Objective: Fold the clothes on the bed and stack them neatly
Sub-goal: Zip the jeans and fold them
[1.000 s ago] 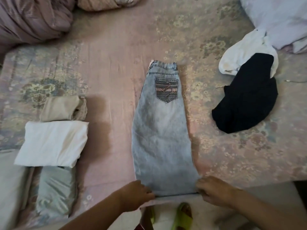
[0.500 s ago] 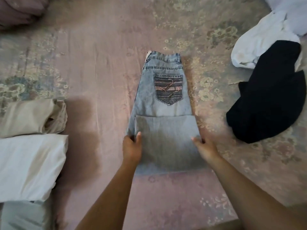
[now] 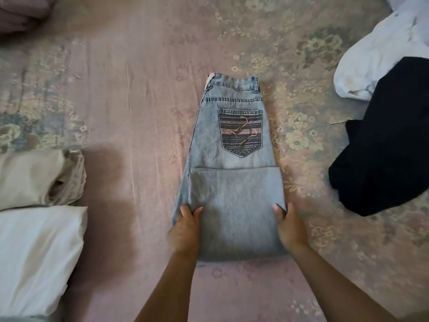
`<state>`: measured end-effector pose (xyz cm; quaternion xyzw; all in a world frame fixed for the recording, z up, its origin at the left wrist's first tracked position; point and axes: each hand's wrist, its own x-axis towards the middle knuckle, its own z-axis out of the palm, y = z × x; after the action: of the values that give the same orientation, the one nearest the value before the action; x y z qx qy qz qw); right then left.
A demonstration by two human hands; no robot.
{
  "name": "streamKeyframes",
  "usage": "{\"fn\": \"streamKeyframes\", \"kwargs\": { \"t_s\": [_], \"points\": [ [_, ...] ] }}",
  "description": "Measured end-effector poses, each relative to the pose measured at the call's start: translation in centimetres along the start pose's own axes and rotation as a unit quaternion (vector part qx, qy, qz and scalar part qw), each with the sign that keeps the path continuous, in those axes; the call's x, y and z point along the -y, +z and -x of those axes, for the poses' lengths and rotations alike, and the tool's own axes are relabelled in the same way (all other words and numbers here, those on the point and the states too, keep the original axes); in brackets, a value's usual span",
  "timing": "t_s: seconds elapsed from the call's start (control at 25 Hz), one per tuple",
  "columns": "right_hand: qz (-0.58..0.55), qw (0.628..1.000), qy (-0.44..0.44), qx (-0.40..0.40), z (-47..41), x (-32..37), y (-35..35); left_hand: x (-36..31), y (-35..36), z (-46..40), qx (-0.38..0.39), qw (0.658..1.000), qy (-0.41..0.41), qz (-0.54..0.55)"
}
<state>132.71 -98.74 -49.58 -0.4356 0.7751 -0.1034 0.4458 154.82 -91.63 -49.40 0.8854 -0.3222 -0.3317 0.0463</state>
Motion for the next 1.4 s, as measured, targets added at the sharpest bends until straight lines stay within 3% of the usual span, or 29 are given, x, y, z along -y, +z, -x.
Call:
{"fn": "streamKeyframes", "kwargs": {
  "t_s": [0.08,0.16,0.2,0.24,0.32,0.36,0.44,0.52,0.6,0.76,0.88,0.96,1.08,1.16,1.24,1.32,1.4],
  "points": [
    [0.062,0.998,-0.005,-0.028,0.3,0.5,0.6,0.1,0.1,0.2,-0.013,1.0,0.002,0.002],
    [0.228,0.954,-0.155,-0.115,1.2,0.5,0.6,0.6,0.4,0.8,-0.13,0.984,0.117,-0.021],
    [0.3,0.902,-0.279,-0.136,1.8,0.0,0.5,0.9,0.5,1.5,-0.192,0.955,0.221,-0.051],
    [0.343,0.837,-0.41,-0.118,2.4,-0.8,0.2,1.6,1.1,2.4,-0.229,0.902,0.354,-0.093],
    [0.417,0.712,-0.565,-0.009,3.0,-3.0,-1.0,3.6,1.8,4.0,-0.176,0.808,0.537,-0.164],
    [0.459,0.666,-0.587,0.041,2.9,-4.2,-1.6,4.6,1.6,4.3,-0.13,0.792,0.563,-0.196],
    [0.521,0.626,-0.572,0.097,2.0,-5.4,-3.0,6.2,1.1,3.5,-0.091,0.792,0.548,-0.252],
    [0.552,0.627,-0.539,0.108,0.9,-5.2,-3.9,6.6,0.7,3.1,-0.091,0.795,0.511,-0.314],
    [0.55,0.636,-0.532,0.1,0.4,-4.6,-4.0,6.3,0.7,3.4,-0.159,0.753,0.543,-0.336],
    [0.55,0.636,-0.52,0.153,2.2,-5.2,-4.9,6.3,-0.1,5.7,-0.155,0.762,0.547,-0.309],
    [0.554,0.636,-0.457,0.281,5.3,-6.2,-7.2,6.9,-1.8,10.0,-0.064,0.728,0.588,-0.346],
    [0.511,0.653,-0.384,0.406,7.7,-6.0,-9.9,7.7,-2.3,14.0,0.071,0.784,0.539,-0.298],
    [0.404,0.718,-0.269,0.499,10.8,-3.7,-14.1,6.8,-5.5,18.3,0.274,0.868,0.39,-0.14],
    [0.331,0.771,-0.216,0.499,11.0,-0.3,-16.1,5.0,-8.2,17.1,0.337,0.884,0.305,-0.106],
    [0.24,0.844,-0.183,0.444,8.7,4.3,-16.7,1.8,-11.7,13.9,0.324,0.913,0.249,-0.02],
    [0.105,0.922,-0.163,0.335,4.8,8.3,-15.8,-1.5,-14.3,8.5,0.226,0.94,0.189,0.171],
    [-0.034,0.965,-0.106,0.237,0.6,10.1,-13.5,-3.9,-14.5,3.3,0.146,0.896,0.037,0.419]
  ]
}}
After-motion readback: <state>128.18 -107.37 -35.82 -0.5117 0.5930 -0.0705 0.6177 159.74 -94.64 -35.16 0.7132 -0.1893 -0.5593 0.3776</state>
